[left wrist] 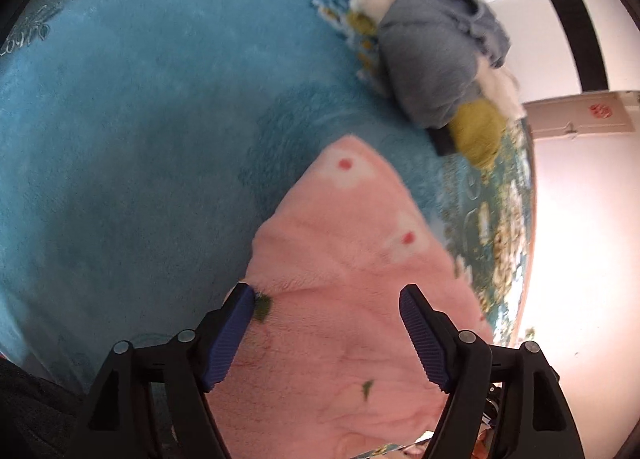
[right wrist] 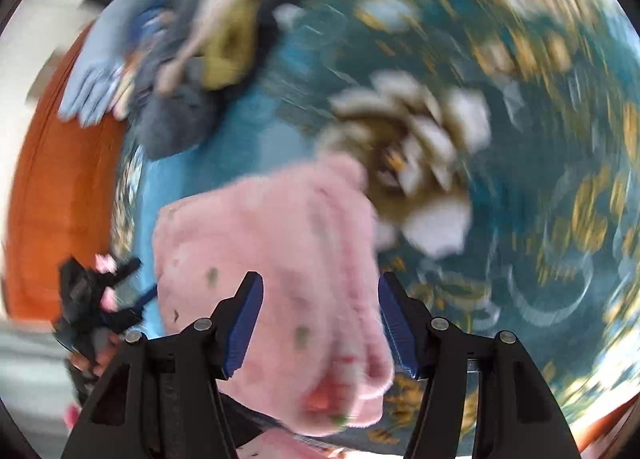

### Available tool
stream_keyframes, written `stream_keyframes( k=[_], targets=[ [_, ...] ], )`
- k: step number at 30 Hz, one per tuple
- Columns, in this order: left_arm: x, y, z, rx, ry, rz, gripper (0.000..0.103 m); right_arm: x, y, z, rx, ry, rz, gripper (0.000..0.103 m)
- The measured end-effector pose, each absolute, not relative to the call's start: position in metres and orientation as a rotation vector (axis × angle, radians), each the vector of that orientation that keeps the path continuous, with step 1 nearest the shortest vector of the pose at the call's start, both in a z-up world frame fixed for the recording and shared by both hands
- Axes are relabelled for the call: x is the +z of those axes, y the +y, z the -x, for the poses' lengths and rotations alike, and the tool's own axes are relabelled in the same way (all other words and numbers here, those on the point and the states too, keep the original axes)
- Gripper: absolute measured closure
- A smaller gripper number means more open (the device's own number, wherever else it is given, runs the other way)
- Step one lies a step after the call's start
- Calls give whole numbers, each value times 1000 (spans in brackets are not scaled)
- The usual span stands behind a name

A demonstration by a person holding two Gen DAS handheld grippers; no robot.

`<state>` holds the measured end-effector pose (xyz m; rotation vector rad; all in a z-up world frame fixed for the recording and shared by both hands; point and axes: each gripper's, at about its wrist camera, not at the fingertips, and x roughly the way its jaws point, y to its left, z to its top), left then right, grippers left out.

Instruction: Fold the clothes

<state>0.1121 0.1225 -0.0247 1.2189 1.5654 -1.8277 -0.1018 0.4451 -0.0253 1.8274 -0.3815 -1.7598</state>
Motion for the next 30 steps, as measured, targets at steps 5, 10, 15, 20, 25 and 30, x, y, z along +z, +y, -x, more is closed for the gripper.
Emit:
stream_keyframes(
  k=[5,10,15,20,25,30],
  targets=[
    [-40,122,-98,-1777,1522,-1334,16,-51,455,107,-1684,-554,-1833,37],
    [-61,112,-107,-1671,1622,-1323,12,-67,447,119,-1639,-577,-1821,31],
    [-70,112,-109,-1650,1677,-1325,8,-83,441,118,-1584,-656,-1840,29],
    [-68,113,-110,-1661,1685,-1322,13,-82,438,117,-1599,-672,-1849,30],
    [-43,125,-96,-1758,1575,-1377,54,-69,437,111,-1636,-708,-1853,55],
    [-2,153,-75,-1927,1393,-1489,68,-36,453,104,-1692,-727,-1799,62]
  ],
)
